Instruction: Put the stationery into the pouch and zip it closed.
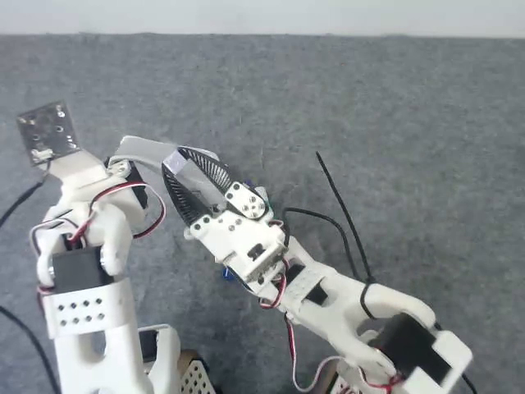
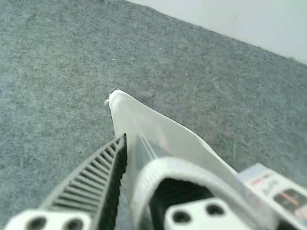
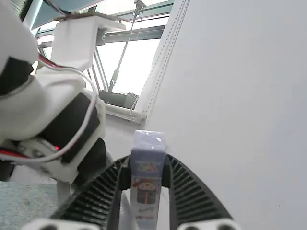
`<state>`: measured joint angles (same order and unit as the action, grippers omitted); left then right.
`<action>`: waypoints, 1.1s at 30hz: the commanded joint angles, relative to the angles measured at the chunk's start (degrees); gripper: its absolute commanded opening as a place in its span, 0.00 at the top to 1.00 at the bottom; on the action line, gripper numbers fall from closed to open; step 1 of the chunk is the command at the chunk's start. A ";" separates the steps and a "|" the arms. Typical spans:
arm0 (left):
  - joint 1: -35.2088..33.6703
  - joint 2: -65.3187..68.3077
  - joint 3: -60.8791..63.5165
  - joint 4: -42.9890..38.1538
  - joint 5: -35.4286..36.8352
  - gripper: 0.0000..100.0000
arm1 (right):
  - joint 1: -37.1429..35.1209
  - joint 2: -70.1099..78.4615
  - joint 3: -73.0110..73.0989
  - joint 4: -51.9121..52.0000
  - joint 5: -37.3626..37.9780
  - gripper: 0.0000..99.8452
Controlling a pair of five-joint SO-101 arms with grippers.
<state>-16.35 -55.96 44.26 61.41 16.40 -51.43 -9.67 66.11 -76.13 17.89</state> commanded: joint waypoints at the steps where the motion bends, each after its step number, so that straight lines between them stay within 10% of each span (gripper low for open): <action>1: 0.09 -0.62 -0.66 -2.46 0.62 0.99 | -1.45 -6.64 1.85 -0.75 0.44 0.99; 33: 0.09 -0.62 -0.66 -2.37 0.62 0.99 | 1.01 -3.38 -0.53 6.37 -1.41 0.99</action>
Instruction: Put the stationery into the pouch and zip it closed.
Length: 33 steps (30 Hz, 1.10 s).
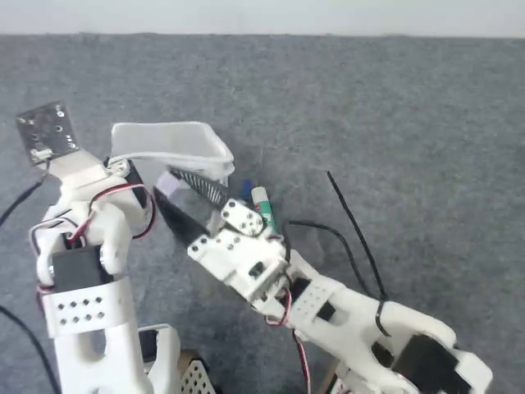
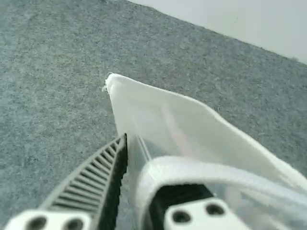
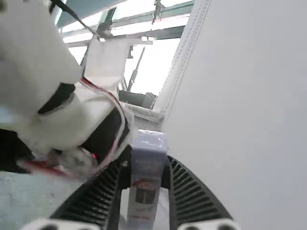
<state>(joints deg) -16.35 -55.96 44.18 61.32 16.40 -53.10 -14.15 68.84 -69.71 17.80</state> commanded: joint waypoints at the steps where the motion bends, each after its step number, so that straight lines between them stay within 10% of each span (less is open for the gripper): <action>1: 0.09 -0.62 -0.57 -2.29 0.62 0.99 | 3.21 1.19 -3.43 -0.22 -2.64 0.99; 33: 0.00 -0.62 -0.57 -2.29 0.62 0.99 | 1.89 -17.89 6.59 14.73 -5.98 0.89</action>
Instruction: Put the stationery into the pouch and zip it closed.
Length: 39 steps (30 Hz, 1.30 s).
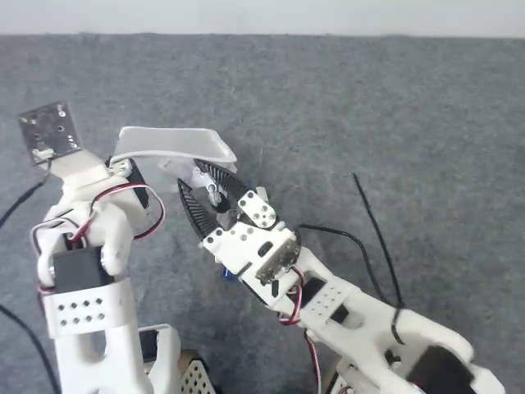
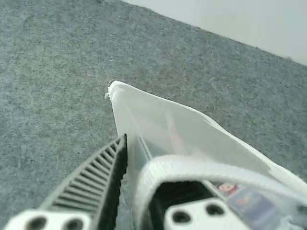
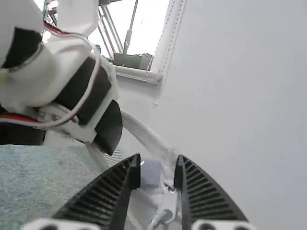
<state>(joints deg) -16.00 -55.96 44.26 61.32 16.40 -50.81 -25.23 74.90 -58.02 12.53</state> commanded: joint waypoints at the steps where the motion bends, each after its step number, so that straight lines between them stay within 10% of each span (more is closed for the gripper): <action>1: -0.35 -0.62 -0.66 -2.29 0.62 0.99 | -0.40 -8.84 1.32 4.18 -0.70 0.90; 19: -1.41 -0.62 -0.75 -2.29 0.62 0.99 | 4.09 -48.92 -2.11 58.95 -16.53 0.94; 39: -5.54 -0.62 -0.92 -3.16 0.88 0.99 | 12.79 -24.57 -16.09 65.71 -24.09 0.94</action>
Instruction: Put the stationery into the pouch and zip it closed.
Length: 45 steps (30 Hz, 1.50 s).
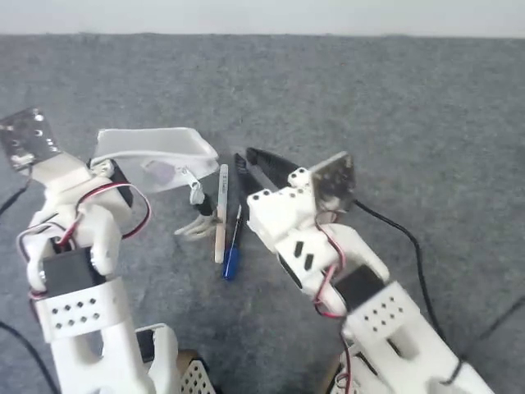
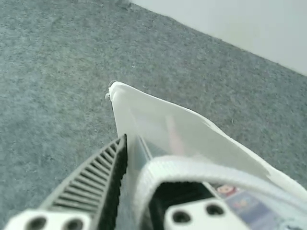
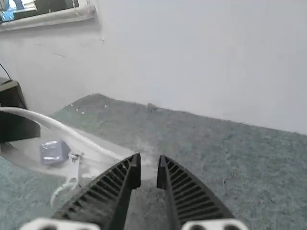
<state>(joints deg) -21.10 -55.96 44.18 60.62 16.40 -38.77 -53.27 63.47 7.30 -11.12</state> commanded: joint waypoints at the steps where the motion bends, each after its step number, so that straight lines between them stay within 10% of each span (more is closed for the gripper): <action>1: -0.53 -0.62 -0.84 -2.46 0.88 0.99 | 0.75 4.62 -5.27 1.10 -0.35 0.94; 14: -0.53 -0.62 -0.84 -2.37 0.88 0.99 | 3.91 24.48 -28.75 30.81 -0.70 0.94; 45: -0.53 -0.62 -0.84 -2.37 0.70 0.99 | 4.18 70.90 -59.69 50.24 -0.62 0.94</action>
<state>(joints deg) -21.45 -55.96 44.18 60.35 16.48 -35.52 16.62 8.53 56.18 -11.30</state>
